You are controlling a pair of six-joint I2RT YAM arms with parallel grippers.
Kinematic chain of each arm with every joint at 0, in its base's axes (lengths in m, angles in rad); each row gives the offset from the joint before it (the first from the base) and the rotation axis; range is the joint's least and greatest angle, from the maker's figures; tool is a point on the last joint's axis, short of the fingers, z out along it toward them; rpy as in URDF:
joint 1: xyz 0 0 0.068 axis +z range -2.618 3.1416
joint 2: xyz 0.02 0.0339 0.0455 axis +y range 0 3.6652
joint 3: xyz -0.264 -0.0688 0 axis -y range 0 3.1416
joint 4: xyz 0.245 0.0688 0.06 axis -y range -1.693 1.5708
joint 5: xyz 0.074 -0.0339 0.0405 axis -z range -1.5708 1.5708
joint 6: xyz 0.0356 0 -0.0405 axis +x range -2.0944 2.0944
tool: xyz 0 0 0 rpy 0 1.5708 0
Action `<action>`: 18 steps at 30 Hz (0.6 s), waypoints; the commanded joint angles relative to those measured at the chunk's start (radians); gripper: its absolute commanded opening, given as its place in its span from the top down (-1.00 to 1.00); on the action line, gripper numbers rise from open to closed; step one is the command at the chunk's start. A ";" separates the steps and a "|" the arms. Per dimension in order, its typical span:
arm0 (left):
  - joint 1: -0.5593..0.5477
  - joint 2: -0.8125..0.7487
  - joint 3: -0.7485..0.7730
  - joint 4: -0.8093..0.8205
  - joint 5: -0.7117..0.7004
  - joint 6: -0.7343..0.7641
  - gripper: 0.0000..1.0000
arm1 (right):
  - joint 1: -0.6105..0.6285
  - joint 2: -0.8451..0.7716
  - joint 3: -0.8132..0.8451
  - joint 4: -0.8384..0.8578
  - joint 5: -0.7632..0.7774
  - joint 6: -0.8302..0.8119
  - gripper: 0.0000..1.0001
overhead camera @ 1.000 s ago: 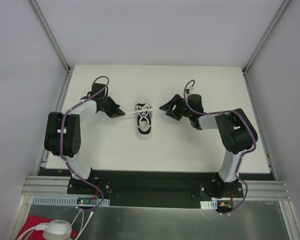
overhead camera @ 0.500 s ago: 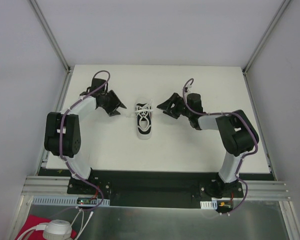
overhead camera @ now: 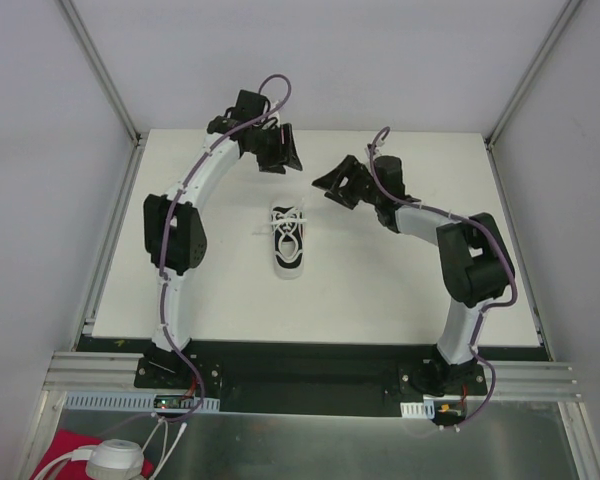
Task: Tie the shoes
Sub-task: Tie the shoelace on the shoe.
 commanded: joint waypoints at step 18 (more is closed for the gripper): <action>-0.066 0.267 0.255 -0.419 0.024 0.303 -0.06 | -0.096 -0.003 -0.051 -0.049 -0.010 -0.009 -0.43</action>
